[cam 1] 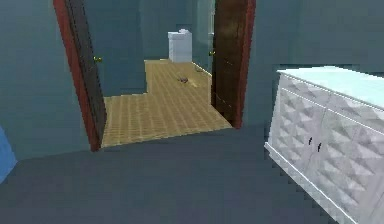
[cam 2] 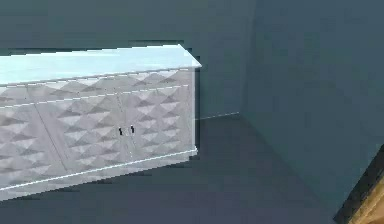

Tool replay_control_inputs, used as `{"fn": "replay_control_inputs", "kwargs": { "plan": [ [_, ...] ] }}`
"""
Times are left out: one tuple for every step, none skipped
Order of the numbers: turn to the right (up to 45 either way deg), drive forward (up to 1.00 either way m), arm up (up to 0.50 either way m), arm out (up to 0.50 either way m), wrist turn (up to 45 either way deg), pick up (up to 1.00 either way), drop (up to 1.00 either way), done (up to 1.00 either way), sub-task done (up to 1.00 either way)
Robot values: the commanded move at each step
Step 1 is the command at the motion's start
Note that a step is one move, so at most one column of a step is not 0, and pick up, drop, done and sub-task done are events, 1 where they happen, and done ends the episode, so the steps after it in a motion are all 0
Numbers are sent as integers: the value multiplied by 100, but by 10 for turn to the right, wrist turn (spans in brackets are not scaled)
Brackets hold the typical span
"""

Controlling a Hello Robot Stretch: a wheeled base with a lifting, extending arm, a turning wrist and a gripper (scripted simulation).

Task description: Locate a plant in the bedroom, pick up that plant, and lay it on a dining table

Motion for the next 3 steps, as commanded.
{"fn": "replay_control_inputs", "kwargs": {
  "plan": [
    [-450,0,0,0,0,0,0,0,0],
    [-150,0,0,0,0,0,0,0,0],
    [0,100,0,0,0,0,0,0,0]
  ]
}}
